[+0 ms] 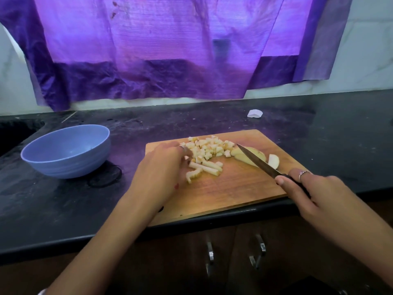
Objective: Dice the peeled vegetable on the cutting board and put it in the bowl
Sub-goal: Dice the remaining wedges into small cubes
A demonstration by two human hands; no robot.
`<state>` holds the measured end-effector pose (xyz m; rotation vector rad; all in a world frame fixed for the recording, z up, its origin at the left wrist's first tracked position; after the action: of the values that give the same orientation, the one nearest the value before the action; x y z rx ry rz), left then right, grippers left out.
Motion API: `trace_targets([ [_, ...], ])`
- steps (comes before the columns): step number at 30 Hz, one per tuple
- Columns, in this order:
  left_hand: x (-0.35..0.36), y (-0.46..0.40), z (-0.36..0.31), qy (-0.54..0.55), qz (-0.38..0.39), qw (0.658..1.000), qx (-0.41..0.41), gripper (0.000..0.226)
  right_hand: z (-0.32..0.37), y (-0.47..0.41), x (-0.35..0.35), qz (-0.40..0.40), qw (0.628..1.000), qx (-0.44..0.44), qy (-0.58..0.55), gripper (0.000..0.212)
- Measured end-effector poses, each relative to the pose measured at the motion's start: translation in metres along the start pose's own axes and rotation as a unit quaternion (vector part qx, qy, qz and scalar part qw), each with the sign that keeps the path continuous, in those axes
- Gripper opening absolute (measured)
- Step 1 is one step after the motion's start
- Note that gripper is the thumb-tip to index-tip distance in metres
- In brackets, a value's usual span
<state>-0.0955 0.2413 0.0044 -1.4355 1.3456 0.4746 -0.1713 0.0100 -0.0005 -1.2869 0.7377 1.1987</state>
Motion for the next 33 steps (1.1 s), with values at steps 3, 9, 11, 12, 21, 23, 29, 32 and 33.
trace_targets([
  [3,0.017,-0.005,-0.033,-0.023,0.088,0.984,0.152,0.025,-0.012,0.005,0.006,-0.007,1.000,0.011,-0.014,0.036],
  [9,0.037,-0.011,-0.059,-0.139,0.119,0.953,0.240,0.022,-0.032,0.016,0.012,0.000,0.999,0.044,-0.028,0.045],
  [11,0.039,-0.013,-0.056,-0.141,0.141,0.950,0.242,0.021,-0.036,0.020,0.013,-0.003,0.998,0.052,-0.036,0.046],
  [12,0.041,-0.014,-0.053,-0.137,0.158,0.947,0.245,0.024,-0.037,0.023,0.014,-0.006,0.998,0.053,-0.040,0.046],
  [21,0.043,-0.010,-0.064,-0.164,0.220,0.885,0.376,0.011,-0.020,0.034,0.027,0.031,0.996,0.059,-0.066,0.036],
  [23,0.042,-0.009,-0.064,-0.149,0.229,0.879,0.390,0.010,-0.020,0.037,0.029,0.036,0.995,0.060,-0.071,0.039],
  [29,-0.001,-0.031,-0.056,0.040,0.109,0.942,0.315,0.024,-0.020,0.040,0.027,0.073,0.994,0.067,-0.045,0.039],
  [32,-0.042,-0.018,-0.046,0.091,-0.050,0.959,0.263,0.013,-0.012,0.038,0.023,0.091,0.993,0.063,-0.037,0.029],
  [33,-0.053,-0.005,-0.041,0.103,-0.096,0.961,0.238,0.012,-0.008,0.037,0.020,0.086,0.994,0.054,-0.035,0.031],
])
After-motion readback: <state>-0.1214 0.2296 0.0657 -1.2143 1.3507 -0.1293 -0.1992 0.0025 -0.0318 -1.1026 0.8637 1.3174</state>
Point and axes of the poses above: each hand's wrist, its own y-axis away from the middle knuckle, its own x-axis out of the palm, z = x × y, the point moved 7 cm from there along -y, towards the middle knuckle, and after that the axes turned 8 degrees about y, right-handed, at the moved point
